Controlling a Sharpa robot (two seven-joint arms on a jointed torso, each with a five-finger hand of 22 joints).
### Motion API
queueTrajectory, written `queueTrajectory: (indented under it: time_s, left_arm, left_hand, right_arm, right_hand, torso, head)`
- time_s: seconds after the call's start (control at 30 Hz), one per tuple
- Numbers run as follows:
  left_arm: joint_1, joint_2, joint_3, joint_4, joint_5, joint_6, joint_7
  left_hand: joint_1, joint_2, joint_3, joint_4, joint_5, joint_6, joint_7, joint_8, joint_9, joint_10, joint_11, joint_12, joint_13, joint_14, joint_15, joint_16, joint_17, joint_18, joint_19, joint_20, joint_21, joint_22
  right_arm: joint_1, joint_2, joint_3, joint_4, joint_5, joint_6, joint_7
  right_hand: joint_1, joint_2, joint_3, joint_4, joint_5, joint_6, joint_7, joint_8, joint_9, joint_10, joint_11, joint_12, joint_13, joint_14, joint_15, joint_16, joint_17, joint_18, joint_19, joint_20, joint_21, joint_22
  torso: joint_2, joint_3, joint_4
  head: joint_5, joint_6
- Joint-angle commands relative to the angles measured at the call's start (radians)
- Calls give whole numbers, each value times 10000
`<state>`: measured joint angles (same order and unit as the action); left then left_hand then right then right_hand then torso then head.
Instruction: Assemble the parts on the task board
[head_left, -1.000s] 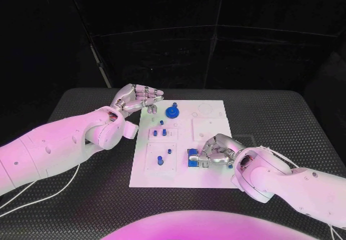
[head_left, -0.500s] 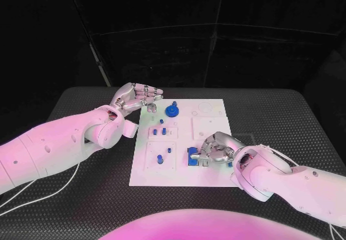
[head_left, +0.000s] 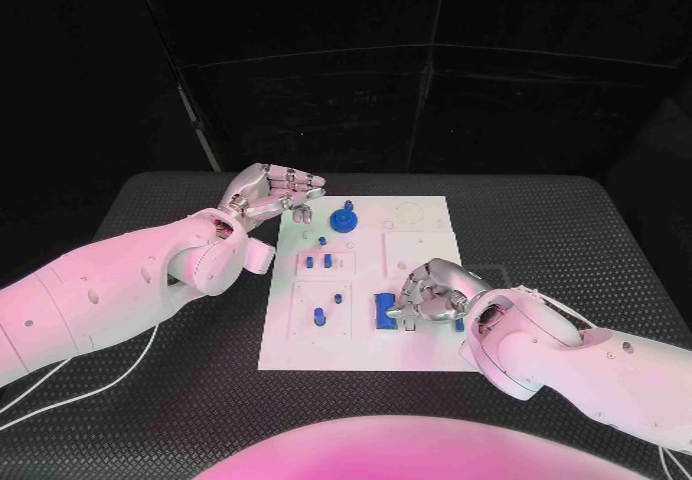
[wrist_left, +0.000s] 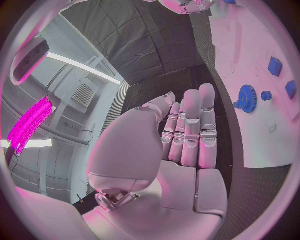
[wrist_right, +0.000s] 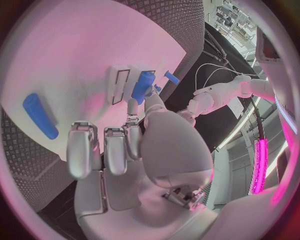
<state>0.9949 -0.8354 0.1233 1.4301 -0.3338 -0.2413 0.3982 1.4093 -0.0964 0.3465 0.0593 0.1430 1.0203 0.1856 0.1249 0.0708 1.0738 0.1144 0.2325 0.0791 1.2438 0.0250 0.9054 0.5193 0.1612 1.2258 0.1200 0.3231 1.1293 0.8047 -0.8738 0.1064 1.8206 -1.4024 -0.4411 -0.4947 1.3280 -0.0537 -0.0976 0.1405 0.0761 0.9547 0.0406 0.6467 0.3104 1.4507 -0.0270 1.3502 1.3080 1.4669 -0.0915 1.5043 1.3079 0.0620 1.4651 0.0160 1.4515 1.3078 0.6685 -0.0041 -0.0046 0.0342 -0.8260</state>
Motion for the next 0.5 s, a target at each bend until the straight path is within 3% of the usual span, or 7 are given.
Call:
queueTrajectory:
  time_s: [0.03,0.37,0.5]
  left_arm:
    - [14,-2,8,19,32,75,34]
    - [14,4,8,14,32,77,40]
    - [13,-5,8,16,32,76,38]
  left_hand:
    - [-115,12,-9,45,-3,-78,15,50,11,-43,-5,49,-4,-85,6,-64,-15,194,-65,38,-60,-13]
    - [-115,12,-9,45,-3,-78,15,50,11,-43,-5,49,-4,-85,6,-64,-15,194,-65,38,-60,-13]
    - [-115,12,-9,45,-3,-78,15,50,11,-43,-5,49,-4,-85,6,-64,-15,194,-65,38,-60,-13]
  right_arm:
    - [7,-17,1,46,-210,-252,97]
    - [6,-228,1,217,-90,-535,696]
    - [6,-586,2,379,463,-947,1265]
  right_hand:
    - [98,23,10,-76,5,75,-27,70,9,-13,-83,-18,262,779,-70,59,1284,-131,196,-56,32,128]
    - [-56,-107,-77,-104,69,56,-4,79,-2,-6,-69,-18,279,783,-67,68,1309,-137,205,-61,40,154]
    - [-218,-41,-67,-52,429,-282,114,-169,-131,-40,18,-69,248,785,-9,71,1322,-139,204,-30,34,149]
  torso:
    - [-6,1,-1]
    - [-6,12,-10]
    - [-12,12,-8]
  head:
    - [8,-15]
    - [-17,-24]
    - [-55,-18]
